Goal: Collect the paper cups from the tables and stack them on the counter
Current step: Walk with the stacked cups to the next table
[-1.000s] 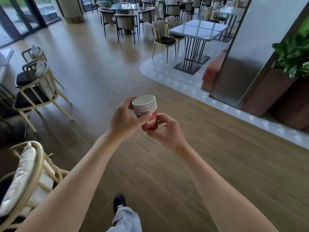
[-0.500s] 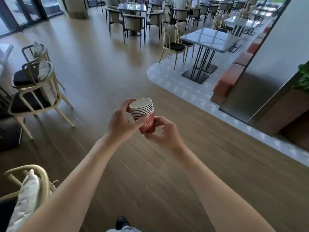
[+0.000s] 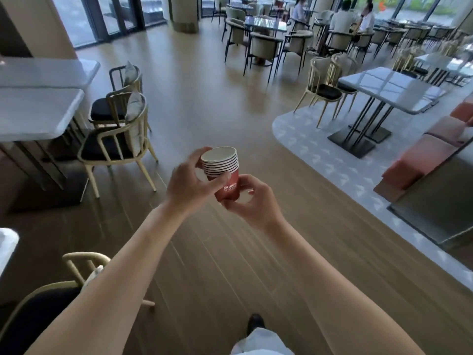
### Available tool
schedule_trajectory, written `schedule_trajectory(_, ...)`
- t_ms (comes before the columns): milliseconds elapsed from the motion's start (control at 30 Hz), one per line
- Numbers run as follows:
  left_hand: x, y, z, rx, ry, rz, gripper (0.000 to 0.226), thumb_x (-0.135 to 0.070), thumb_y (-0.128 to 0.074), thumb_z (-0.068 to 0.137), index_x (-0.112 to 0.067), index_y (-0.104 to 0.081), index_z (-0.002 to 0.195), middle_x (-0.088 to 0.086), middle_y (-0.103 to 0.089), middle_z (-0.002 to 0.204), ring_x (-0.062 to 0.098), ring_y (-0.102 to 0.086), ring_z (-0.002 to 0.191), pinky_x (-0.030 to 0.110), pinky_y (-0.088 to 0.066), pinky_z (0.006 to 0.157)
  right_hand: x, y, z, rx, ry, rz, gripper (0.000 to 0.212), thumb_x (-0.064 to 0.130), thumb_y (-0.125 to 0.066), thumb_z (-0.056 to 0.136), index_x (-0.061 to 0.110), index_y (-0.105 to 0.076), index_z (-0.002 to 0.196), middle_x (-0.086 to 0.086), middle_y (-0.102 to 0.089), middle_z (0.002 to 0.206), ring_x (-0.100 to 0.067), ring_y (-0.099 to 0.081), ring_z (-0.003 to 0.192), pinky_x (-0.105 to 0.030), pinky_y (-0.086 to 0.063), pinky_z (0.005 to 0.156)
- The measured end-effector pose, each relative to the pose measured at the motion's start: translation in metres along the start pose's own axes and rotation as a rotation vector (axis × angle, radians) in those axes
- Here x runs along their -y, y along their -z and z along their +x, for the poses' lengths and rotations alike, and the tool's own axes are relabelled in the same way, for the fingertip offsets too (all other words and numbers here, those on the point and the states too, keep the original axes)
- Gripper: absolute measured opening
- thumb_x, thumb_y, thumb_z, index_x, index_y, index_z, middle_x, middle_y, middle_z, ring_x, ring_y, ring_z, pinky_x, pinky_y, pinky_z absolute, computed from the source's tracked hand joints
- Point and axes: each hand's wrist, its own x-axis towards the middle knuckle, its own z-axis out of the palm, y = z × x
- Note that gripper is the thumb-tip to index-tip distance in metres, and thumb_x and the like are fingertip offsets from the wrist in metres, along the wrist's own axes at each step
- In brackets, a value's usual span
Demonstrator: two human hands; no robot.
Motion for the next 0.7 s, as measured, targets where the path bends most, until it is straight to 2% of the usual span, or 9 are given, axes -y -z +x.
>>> schedule_trajectory(200, 0.037, 0.041, 0.034, -0.11, 0.043, 0.046, 0.089, -0.061, -0.074, 0.08, -0.011, -0.054, 0.151, 0.008, -0.07, 0.132, 0.022, -0.067, 0.121, 0.043, -0.061, 0.097, 0.007, -0.049, 0.07, 0.128, 0.068, 0.058, 0.044, 0.038, -0.084, 0.063, 0.036, -0.07, 0.104, 0.012, -0.077, 0.096, -0.004, -0.069, 0.095, -0.005, -0.04, 0.08)
schedule_trajectory(333, 0.058, 0.051, 0.065, -0.179, 0.06, 0.057, 0.095, -0.07, -0.07, 0.078, -0.011, -0.054, 0.15, 0.008, -0.07, 0.132, 0.021, -0.068, 0.12, 0.043, -0.063, 0.094, -0.003, -0.075, 0.126, 0.198, 0.127, 0.095, 0.047, 0.043, -0.084, 0.062, 0.031, -0.073, 0.106, 0.013, -0.077, 0.095, -0.004, -0.07, 0.095, -0.005, -0.04, 0.08)
schedule_trajectory(500, 0.086, 0.052, 0.125, -0.261, 0.103, 0.082, 0.092, -0.069, -0.074, 0.079, -0.013, -0.055, 0.15, 0.005, -0.071, 0.131, 0.019, -0.068, 0.121, 0.046, -0.062, 0.096, -0.022, -0.093, 0.211, 0.293, 0.194, 0.156, 0.045, 0.04, -0.086, 0.062, 0.041, -0.071, 0.105, 0.015, -0.076, 0.096, -0.003, -0.069, 0.095, -0.004, -0.04, 0.081)
schedule_trajectory(600, 0.1, 0.049, 0.165, -0.304, 0.117, 0.092, 0.087, -0.067, -0.074, 0.082, -0.014, -0.056, 0.148, 0.003, -0.071, 0.129, 0.016, -0.068, 0.12, 0.045, -0.063, 0.093, -0.031, -0.099, 0.262, 0.337, 0.237, 0.171, 0.05, 0.04, -0.085, 0.062, 0.029, -0.074, 0.11, 0.011, -0.076, 0.097, -0.004, -0.068, 0.095, -0.005, -0.04, 0.081)
schedule_trajectory(700, 0.108, 0.042, 0.204, -0.351, 0.131, 0.11, 0.085, -0.069, -0.073, 0.082, -0.014, -0.058, 0.146, -0.001, -0.072, 0.126, 0.009, -0.068, 0.118, 0.037, -0.063, 0.091, -0.043, -0.101, 0.31, 0.386, 0.253, 0.181, 0.047, 0.026, -0.091, 0.066, 0.024, -0.075, 0.111, 0.01, -0.076, 0.098, -0.005, -0.068, 0.094, -0.005, -0.04, 0.081)
